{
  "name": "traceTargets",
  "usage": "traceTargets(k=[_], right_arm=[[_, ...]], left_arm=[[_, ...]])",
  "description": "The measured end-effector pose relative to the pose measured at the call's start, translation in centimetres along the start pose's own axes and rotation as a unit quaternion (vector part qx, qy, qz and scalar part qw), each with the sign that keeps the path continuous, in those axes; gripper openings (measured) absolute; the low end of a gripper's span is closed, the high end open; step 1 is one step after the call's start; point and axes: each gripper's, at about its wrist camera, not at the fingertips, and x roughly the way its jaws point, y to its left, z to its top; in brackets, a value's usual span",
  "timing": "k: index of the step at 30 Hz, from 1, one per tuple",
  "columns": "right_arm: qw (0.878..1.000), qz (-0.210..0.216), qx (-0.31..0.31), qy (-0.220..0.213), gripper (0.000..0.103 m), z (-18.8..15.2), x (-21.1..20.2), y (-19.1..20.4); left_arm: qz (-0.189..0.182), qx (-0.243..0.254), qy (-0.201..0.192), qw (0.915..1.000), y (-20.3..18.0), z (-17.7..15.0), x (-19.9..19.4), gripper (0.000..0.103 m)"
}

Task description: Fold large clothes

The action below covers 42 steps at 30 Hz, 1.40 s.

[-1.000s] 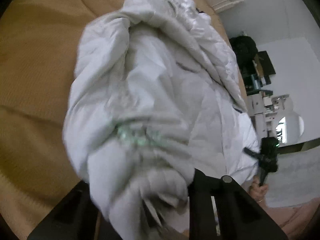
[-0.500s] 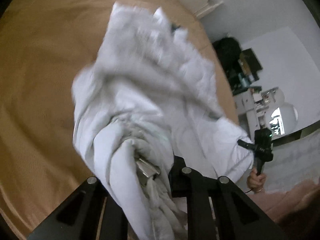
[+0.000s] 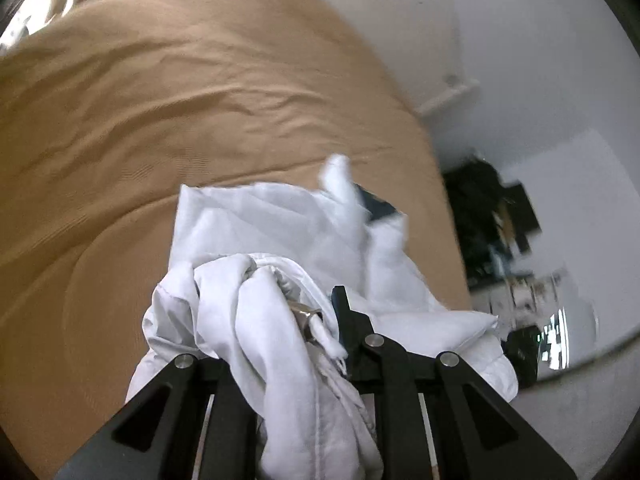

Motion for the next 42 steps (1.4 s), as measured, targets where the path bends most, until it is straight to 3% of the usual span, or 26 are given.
traceTargets(k=[2,6,10,11,12,14,15,17,19,22,24,26,30,32,34,36,40,42], right_arm=[[0.999,-0.005,0.042,-0.008,0.027,2.1,3.1,-2.4],[0.99,0.008,0.14,0.004,0.029,3.6,8.4,-7.5],[0.977,0.055,0.205,0.003,0.039,3.5,7.5,-8.9],[0.976,0.064,0.209,0.0,0.053,3.4,6.7,-8.7],[0.975,0.075,0.209,-0.011,0.074,3.2,5.3,-8.3],[0.976,0.078,0.197,-0.053,0.099,2.7,2.2,-7.2],[0.977,0.063,0.185,-0.082,0.103,2.1,0.4,-6.5],[0.982,-0.007,0.119,-0.148,0.103,0.0,-3.2,-3.1],[0.985,-0.064,0.036,-0.157,0.103,-2.0,-3.3,0.7],[0.983,-0.082,-0.086,-0.139,0.103,-6.4,-1.1,6.2],[0.979,-0.086,-0.151,-0.107,0.103,-9.3,2.2,9.3],[0.97,-0.118,-0.201,-0.065,0.103,-11.4,6.2,11.0],[0.935,-0.261,-0.237,-0.013,0.103,-13.7,12.7,9.4],[0.927,-0.278,-0.254,-0.014,0.103,-14.4,13.6,8.8],[0.921,-0.286,-0.263,-0.016,0.103,-15.1,13.9,8.9],[0.921,-0.291,-0.26,-0.011,0.103,-15.3,14.2,9.2],[0.924,-0.29,-0.25,-0.005,0.103,-15.4,14.4,9.6],[0.923,-0.292,-0.25,-0.005,0.103,-15.8,14.3,9.8]], left_arm=[[0.026,-0.038,0.005,0.9989,1.8,1.6,3.8,0.017],[0.05,-0.087,0.007,0.9949,5.1,1.0,8.1,0.018],[0.06,-0.072,0.001,0.9956,4.4,0.6,8.2,0.018],[0.06,-0.068,0.002,0.9959,4.2,0.5,8.0,0.018],[0.061,-0.066,0.002,0.9959,4.0,0.6,8.3,0.018],[0.06,-0.068,0.0,0.9959,4.2,0.5,8.2,0.018],[0.058,-0.072,-0.001,0.9957,4.2,0.5,8.2,0.018],[0.059,-0.071,-0.002,0.9957,4.3,0.5,8.3,0.018],[0.064,-0.068,-0.002,0.9957,4.2,0.5,8.4,0.018],[0.071,-0.064,-0.002,0.9954,3.8,0.5,8.5,0.018],[0.073,-0.066,0.0,0.9952,3.8,0.6,8.6,0.018],[0.07,-0.07,0.003,0.9951,3.8,0.7,8.6,0.018],[0.048,-0.078,0.047,0.9947,3.8,2.0,8.0,0.019],[0.038,-0.085,0.063,0.9937,3.7,3.1,6.9,0.019],[0.006,-0.094,0.06,0.9938,3.0,4.4,4.7,0.02],[-0.013,-0.094,0.065,0.9934,2.1,5.5,3.1,0.02],[0.002,-0.079,0.1,0.9919,-0.5,7.0,1.3,0.02],[-0.021,-0.106,0.114,0.9875,-0.6,6.8,0.3,0.024]])
